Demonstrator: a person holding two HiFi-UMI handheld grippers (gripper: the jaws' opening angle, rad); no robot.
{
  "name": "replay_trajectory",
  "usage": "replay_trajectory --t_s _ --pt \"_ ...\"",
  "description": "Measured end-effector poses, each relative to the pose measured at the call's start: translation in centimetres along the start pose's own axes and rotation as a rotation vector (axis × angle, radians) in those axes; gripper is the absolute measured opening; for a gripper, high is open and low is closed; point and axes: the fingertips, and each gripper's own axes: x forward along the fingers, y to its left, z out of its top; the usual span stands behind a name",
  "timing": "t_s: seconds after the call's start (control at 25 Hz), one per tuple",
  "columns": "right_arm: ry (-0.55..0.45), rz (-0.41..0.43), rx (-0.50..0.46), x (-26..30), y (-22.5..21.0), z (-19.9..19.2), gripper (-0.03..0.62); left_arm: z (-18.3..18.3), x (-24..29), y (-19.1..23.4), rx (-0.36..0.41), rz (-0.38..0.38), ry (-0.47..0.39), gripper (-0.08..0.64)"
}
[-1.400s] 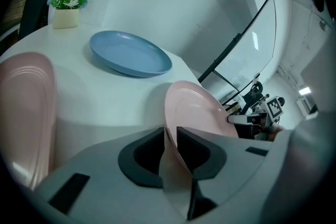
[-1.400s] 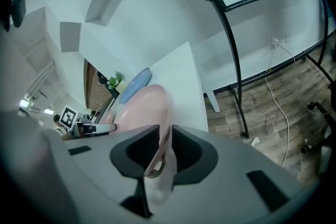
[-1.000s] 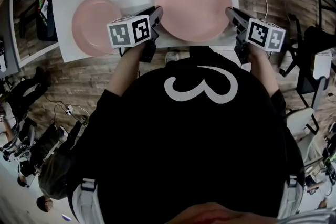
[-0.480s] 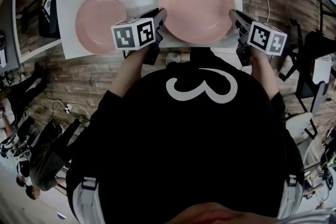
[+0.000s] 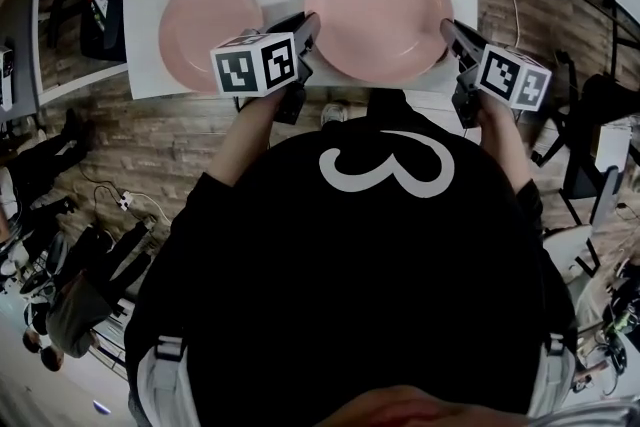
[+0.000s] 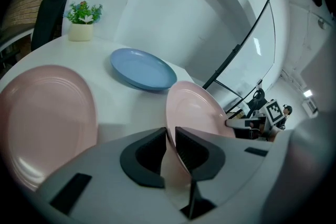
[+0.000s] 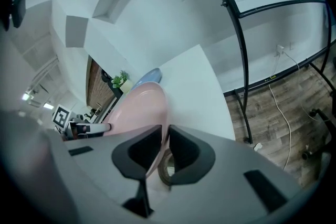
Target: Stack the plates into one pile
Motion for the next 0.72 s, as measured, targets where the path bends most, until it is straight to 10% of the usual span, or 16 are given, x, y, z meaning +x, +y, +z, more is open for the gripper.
replay_trajectory --t_s 0.72 --pt "-0.031 0.064 -0.071 1.6 8.7 -1.6 0.058 -0.8 -8.9 4.2 -0.018 0.034 -0.108 0.066"
